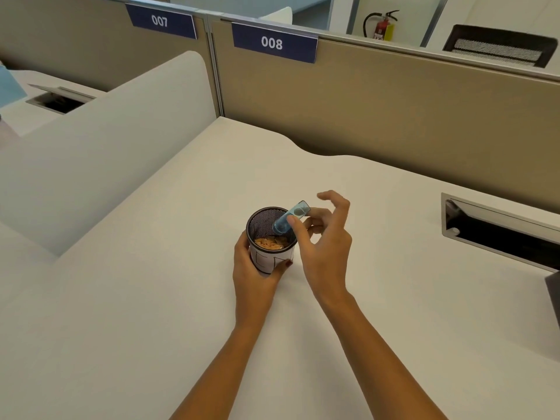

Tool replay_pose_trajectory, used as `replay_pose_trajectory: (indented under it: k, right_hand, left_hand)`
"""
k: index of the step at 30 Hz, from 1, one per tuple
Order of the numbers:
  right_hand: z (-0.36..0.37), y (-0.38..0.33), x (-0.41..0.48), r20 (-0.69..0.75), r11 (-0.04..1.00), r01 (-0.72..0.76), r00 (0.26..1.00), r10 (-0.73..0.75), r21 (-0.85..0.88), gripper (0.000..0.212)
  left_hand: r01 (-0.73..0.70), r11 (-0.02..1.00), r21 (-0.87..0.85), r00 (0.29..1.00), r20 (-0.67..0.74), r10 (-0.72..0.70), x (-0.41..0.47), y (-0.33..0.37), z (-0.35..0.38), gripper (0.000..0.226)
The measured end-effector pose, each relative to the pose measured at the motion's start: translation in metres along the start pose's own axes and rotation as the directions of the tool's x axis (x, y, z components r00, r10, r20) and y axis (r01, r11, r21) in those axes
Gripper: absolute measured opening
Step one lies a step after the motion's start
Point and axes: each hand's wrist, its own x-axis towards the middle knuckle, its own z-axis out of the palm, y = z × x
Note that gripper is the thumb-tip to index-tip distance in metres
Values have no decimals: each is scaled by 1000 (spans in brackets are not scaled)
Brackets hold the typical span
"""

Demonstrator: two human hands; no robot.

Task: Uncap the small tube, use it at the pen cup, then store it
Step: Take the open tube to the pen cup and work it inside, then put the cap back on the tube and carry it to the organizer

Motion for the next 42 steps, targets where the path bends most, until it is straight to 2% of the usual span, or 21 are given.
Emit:
replay_pose_trajectory:
  k: [4,7,10,13,16,21,27,31,36,42]
  right_hand:
    - [3,1,-1,44,994,79,996,-76,-74,36]
    - [3,0,-2,37,998,53,998,-52,-35,42]
    - [4,2,-2,56,991,88,995,-83,-98,36]
    - [4,1,-2,51,997,48,998,-45,-57,39]
    - [4,0,-3,63,994,40,997,-34,-99,34]
    - [-2,-14,-5,-81,964,-186,976,204,189,41]
    - [-21,-32,-14,-17,710,-452,838,546,541,38]
    - [-43,-45,-27,32,589,-496,781,623,637,34]
    - [-81,-60,-53,30,567,-506,762,647,650,32]
    - [-130,-75,-98,-37,525,-477,714,699,705,28]
  left_hand:
    - [-4,1000,0,1000,3,4,0,-1,1,87]
    - [-9,1000,-2,1000,3,9,1,-1,1,88]
    - [-15,1000,8,1000,1,15,1,-2,1,87]
    - [-15,1000,5,1000,0,15,1,-2,1,87]
    - [-14,1000,2,1000,2,14,1,-2,1,87]
    - [-16,1000,0,1000,1,16,1,-1,-1,85]
    - [2,1000,-5,1000,5,-2,0,0,-3,88]
    - [-31,998,52,999,-21,32,-5,5,-6,96]
    - [14,998,59,996,-93,-8,-29,10,-11,86]
    - [128,992,8,988,-91,-127,-76,31,-17,74]
